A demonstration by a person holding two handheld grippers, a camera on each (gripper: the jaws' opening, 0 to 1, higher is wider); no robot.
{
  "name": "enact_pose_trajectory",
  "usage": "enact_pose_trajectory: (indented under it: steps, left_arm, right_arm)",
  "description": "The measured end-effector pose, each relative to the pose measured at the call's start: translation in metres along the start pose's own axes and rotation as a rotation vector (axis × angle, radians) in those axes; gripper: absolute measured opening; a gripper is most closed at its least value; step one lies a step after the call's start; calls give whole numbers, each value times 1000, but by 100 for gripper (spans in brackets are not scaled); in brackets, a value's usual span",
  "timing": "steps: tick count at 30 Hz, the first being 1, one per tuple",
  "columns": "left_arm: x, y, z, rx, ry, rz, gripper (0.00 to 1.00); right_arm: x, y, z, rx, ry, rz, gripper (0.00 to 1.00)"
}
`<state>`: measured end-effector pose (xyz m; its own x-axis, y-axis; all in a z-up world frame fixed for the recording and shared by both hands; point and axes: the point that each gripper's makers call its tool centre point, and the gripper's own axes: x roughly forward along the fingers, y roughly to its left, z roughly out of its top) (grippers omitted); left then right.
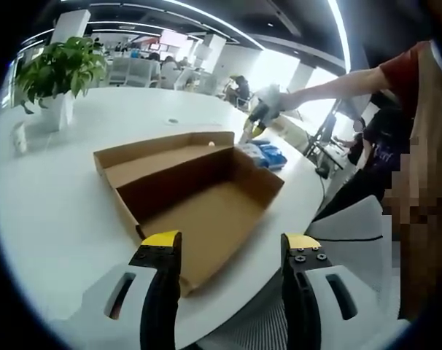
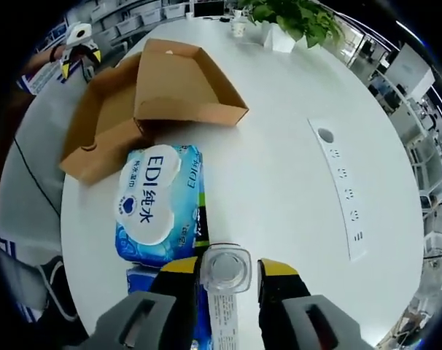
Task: Operate the shoe box by opening the lid, removing the specified soft item, and placing it in the target area until the item is outside and the box remains undamaged.
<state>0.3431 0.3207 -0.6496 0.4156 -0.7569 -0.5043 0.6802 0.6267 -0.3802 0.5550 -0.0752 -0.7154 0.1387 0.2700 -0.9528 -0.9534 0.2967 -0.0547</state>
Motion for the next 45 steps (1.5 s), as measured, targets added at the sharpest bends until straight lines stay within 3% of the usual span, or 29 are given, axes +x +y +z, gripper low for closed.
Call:
enact_pose_trajectory:
  steps: [7, 23, 25, 30, 34, 40, 45]
  left_arm:
    - [1, 0, 5, -2, -21, -4, 54]
    - [-1, 5, 14, -10, -79, -16, 55]
    - [-3, 8, 17, -23, -100, -10, 55]
    - [-5, 15, 17, -7, -101, 20, 55]
    - [-6, 24, 18, -20, -111, 65, 55]
    - [-6, 45, 14, -62, -117, 158, 55]
    - [-7, 53, 14, -88, -128, 199, 56]
  right_arm:
    - [-8, 3, 0, 62, -16, -34, 33]
    - [-47, 18, 18, 180, -83, -136, 40]
    - [-55, 16, 19, 223, -116, -186, 40]
    - [-69, 18, 18, 322, -182, -234, 42]
    - [-84, 21, 20, 426, -277, -301, 44]
    - [-100, 42, 28, 562, -432, -382, 48]
    - [-105, 72, 37, 602, -517, -418, 51]
